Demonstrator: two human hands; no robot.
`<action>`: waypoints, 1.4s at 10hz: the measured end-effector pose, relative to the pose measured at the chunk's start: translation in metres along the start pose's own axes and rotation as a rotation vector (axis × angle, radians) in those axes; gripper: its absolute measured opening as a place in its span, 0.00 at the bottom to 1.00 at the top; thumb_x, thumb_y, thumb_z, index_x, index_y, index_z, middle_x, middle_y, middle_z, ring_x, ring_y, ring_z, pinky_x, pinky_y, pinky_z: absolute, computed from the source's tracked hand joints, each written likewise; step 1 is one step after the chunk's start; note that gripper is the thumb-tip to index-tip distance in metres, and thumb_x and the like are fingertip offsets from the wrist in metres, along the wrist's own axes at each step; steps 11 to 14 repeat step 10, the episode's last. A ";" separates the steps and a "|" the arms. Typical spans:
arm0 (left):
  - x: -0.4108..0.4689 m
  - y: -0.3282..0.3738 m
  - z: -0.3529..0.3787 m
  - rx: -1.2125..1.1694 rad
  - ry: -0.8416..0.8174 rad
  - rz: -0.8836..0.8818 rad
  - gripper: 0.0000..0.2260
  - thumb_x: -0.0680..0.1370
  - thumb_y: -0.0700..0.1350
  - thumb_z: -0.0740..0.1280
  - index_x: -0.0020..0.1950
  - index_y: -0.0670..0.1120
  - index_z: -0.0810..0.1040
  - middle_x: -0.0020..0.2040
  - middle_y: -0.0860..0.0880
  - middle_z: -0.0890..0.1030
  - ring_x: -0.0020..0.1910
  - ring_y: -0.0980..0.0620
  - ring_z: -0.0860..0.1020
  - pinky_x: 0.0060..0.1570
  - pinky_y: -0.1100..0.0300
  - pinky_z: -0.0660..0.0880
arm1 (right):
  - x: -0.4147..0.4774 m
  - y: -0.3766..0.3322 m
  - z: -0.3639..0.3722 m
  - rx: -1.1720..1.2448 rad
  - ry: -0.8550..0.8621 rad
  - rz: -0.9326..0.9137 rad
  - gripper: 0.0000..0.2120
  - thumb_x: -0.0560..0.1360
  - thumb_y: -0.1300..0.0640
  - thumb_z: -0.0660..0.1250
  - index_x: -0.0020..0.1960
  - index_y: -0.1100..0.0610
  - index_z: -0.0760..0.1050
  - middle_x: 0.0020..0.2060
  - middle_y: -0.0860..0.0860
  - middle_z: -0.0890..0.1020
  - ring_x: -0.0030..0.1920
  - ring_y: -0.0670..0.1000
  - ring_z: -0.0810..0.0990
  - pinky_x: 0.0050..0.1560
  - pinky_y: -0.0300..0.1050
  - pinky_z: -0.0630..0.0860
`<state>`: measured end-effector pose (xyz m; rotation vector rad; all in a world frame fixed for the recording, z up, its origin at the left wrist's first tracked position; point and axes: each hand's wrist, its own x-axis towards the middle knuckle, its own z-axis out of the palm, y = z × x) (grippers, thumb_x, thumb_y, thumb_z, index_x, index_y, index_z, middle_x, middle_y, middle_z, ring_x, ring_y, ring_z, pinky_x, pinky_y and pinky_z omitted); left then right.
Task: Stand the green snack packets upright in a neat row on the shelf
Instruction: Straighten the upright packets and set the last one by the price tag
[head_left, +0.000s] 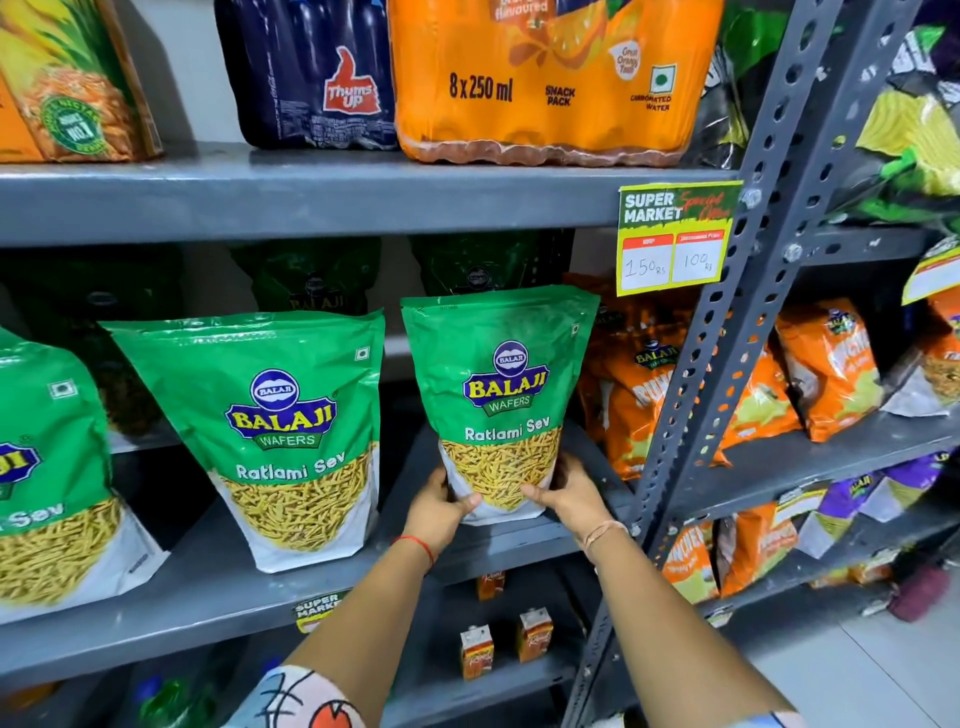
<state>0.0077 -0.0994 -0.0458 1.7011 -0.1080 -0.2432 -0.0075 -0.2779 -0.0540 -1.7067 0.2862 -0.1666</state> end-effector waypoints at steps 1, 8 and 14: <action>-0.004 -0.002 0.002 0.009 -0.011 0.006 0.23 0.72 0.36 0.67 0.66 0.42 0.65 0.61 0.49 0.73 0.65 0.47 0.70 0.67 0.51 0.67 | -0.005 0.000 0.000 0.011 -0.044 -0.010 0.32 0.62 0.63 0.75 0.62 0.59 0.67 0.60 0.60 0.76 0.61 0.56 0.74 0.63 0.53 0.70; -0.064 -0.039 -0.181 -0.130 0.321 -0.019 0.20 0.69 0.32 0.69 0.60 0.39 0.69 0.61 0.44 0.74 0.61 0.45 0.72 0.56 0.58 0.72 | -0.056 -0.009 0.201 -0.148 -0.192 -0.021 0.35 0.68 0.59 0.71 0.70 0.55 0.58 0.70 0.53 0.68 0.69 0.54 0.66 0.69 0.53 0.65; -0.063 -0.054 -0.187 -0.157 0.279 0.036 0.26 0.68 0.37 0.71 0.64 0.40 0.68 0.65 0.40 0.74 0.65 0.43 0.71 0.67 0.46 0.67 | -0.057 0.002 0.205 -0.204 -0.197 -0.052 0.39 0.67 0.52 0.70 0.72 0.52 0.53 0.71 0.53 0.66 0.70 0.55 0.66 0.69 0.56 0.66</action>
